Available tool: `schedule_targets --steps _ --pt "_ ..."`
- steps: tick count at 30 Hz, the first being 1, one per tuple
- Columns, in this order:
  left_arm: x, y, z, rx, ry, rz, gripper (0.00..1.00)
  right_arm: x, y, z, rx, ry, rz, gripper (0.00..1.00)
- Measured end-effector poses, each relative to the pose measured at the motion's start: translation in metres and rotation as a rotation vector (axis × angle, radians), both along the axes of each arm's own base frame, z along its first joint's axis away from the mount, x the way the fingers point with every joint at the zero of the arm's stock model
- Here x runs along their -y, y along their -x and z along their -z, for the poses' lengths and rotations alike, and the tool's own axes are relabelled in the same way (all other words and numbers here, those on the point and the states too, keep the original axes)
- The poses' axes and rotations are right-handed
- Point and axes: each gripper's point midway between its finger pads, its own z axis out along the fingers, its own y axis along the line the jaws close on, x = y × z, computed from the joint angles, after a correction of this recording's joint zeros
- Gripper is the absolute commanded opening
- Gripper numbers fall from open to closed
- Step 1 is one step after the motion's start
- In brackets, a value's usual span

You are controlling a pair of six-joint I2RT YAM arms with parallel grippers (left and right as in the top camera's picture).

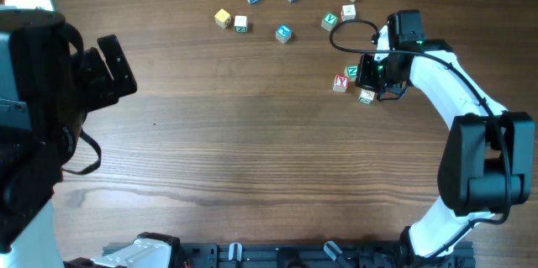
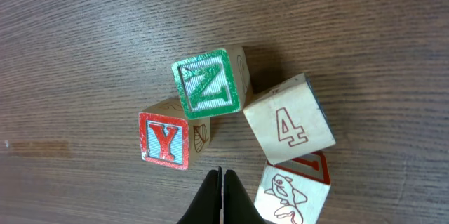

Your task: Form a circle

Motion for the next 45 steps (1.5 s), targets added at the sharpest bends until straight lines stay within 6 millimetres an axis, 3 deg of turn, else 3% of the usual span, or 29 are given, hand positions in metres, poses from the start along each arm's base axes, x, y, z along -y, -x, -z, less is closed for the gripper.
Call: schedule_targets --steps 10,15,45 --pt "0.000 0.000 0.000 0.000 0.000 0.000 1.00 0.000 -0.004 0.000 0.025 0.008 -0.035 0.04" --pt "0.000 0.000 0.000 0.000 0.000 0.000 1.00 0.000 -0.002 0.013 -0.008 0.010 -0.036 0.04" --pt "0.000 0.000 0.000 0.000 0.000 0.000 1.00 0.002 -0.001 0.014 0.009 0.040 -0.105 0.05"
